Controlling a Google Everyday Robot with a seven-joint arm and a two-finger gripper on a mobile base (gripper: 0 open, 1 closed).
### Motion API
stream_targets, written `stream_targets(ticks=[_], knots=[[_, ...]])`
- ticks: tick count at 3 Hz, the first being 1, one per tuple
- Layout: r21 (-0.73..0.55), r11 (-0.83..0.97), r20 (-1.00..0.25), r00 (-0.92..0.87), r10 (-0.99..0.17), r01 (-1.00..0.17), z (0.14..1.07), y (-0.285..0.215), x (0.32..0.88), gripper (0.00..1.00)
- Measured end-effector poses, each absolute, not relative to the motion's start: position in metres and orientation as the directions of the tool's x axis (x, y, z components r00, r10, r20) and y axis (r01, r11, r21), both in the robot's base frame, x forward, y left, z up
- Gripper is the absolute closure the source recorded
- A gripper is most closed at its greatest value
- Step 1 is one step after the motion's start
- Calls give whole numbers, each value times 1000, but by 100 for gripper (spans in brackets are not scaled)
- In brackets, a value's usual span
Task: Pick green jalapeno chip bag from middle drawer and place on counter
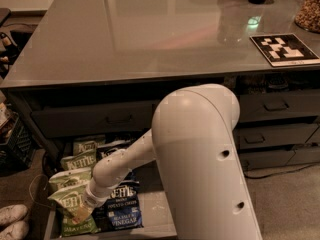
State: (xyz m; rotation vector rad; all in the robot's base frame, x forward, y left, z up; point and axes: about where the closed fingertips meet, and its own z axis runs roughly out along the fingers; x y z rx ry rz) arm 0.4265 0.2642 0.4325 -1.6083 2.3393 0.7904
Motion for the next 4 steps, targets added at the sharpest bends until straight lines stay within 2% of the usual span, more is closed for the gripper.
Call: stream_targets(ticks=[2,3,4], knots=[[316,267,-444,-391,-806,-910,433,264,426,88],[309,253,-452,-376,-809,-917,436,264,425,100],[287,221,-476,-339,-812,-932,459,263,418,100]])
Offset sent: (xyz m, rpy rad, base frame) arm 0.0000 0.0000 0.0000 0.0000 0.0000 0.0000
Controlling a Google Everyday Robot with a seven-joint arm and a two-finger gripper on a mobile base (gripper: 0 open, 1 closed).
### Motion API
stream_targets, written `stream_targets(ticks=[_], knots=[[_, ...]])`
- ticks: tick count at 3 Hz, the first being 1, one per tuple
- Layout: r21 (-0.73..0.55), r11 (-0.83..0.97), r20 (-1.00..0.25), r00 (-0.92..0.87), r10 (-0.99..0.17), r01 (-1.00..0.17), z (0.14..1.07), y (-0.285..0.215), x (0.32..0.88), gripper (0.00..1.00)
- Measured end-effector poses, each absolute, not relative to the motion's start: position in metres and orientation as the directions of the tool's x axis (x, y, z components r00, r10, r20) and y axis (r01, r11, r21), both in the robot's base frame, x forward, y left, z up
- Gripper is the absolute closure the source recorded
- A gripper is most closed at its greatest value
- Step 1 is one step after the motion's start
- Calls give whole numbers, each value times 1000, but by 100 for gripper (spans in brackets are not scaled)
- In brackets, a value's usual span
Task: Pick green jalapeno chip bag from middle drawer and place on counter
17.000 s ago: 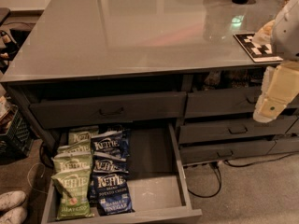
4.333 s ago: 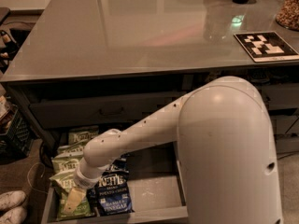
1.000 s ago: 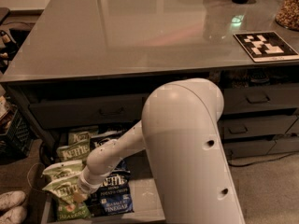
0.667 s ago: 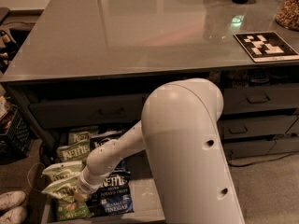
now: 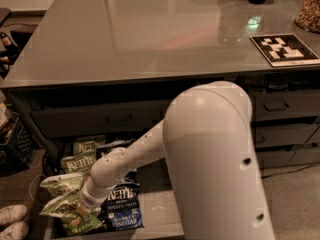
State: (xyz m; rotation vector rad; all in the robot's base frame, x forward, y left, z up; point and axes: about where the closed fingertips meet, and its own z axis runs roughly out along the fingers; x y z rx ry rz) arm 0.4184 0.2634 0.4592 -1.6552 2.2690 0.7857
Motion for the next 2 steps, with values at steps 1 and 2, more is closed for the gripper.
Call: stream_targets(ticks=[1,2], knots=[[261,181,-492,-291,-820,-948,480,267,411,100],[237,143,-505,-248,-827,-961,494,270,407,100]])
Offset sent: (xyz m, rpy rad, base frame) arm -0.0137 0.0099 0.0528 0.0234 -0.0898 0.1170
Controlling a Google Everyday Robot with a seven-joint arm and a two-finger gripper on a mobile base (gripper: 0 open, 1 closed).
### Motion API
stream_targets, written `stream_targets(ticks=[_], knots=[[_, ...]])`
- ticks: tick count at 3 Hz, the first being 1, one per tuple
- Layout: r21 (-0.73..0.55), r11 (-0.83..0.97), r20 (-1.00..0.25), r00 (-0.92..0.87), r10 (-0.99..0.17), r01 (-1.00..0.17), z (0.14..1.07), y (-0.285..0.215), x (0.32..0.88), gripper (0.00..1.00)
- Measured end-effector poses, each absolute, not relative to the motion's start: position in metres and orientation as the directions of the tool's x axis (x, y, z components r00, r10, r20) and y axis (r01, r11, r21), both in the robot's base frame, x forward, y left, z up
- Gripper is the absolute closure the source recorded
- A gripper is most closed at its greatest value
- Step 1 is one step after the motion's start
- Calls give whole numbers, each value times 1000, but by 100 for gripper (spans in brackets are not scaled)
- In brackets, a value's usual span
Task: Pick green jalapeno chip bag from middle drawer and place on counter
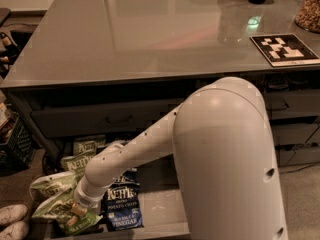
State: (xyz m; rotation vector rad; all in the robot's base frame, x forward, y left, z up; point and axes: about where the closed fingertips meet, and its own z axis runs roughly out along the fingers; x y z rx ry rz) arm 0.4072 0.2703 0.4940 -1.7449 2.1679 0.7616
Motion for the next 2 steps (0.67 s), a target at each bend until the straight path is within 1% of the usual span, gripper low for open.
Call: stream_targets(ticks=[2], knots=[[249,139,-517,-252,-818,-959,492,267,412,100]])
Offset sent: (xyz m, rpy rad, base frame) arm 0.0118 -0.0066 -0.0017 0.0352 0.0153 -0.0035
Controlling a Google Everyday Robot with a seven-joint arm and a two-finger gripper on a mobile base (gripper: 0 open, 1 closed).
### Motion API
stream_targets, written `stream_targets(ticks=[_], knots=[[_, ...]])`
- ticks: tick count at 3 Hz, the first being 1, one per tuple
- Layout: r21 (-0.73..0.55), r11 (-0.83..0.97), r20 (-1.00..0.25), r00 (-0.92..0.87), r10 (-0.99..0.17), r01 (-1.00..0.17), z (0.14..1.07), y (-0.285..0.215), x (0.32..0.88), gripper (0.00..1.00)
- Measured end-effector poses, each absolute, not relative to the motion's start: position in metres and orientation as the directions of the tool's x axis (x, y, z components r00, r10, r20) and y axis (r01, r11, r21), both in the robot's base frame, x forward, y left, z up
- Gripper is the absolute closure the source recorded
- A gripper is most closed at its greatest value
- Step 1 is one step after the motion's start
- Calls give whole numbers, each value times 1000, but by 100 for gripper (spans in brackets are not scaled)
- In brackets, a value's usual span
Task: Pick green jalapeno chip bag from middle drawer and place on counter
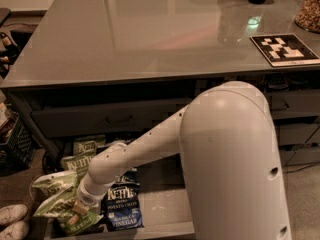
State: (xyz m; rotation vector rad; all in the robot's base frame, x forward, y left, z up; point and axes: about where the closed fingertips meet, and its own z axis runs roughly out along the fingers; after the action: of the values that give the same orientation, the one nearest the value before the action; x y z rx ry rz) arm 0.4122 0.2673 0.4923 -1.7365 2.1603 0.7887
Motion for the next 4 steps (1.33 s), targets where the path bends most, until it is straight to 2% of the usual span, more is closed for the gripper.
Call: stream_targets(ticks=[3,4], knots=[[189,166,-522,-242,-818,-968,540,252,419,100],[189,165,-522,-242,-818,-968,540,252,419,82]])
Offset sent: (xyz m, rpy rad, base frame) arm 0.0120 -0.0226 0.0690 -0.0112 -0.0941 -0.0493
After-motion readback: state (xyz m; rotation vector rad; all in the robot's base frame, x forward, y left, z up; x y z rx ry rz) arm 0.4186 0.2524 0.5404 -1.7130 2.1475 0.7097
